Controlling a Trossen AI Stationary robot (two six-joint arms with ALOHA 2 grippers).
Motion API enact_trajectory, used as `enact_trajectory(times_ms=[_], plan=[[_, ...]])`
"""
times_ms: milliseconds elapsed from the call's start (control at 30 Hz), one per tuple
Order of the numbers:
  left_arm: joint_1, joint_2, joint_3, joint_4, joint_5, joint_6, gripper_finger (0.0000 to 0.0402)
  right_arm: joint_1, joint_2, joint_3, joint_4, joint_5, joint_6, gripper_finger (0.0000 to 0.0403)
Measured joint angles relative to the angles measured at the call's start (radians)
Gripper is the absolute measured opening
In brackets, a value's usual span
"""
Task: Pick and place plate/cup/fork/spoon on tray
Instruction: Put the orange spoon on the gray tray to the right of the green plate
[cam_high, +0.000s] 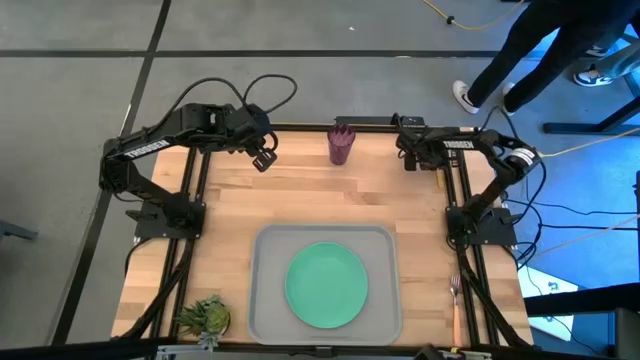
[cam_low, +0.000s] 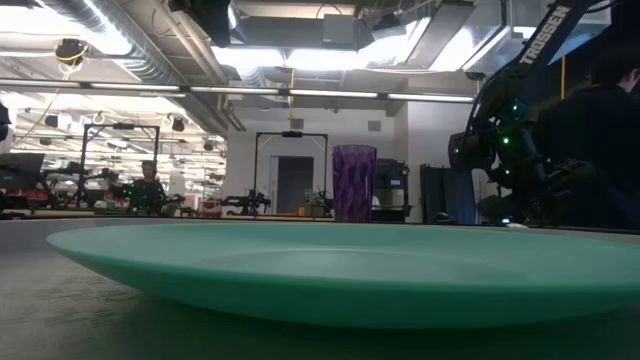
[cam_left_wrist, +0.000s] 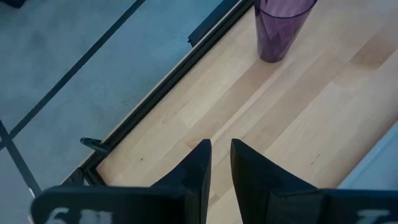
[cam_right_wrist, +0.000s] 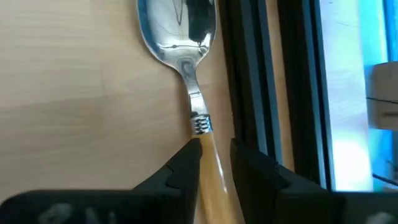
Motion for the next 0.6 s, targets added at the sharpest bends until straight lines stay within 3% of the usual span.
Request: enact_trajectory(times_ms=[600], plan=[[0.000, 0.000, 0.000, 0.012, 0.000, 0.000, 0.0053, -0.009, 0.034, 0.000, 0.051, -0.059, -0.071, 0.0083]])
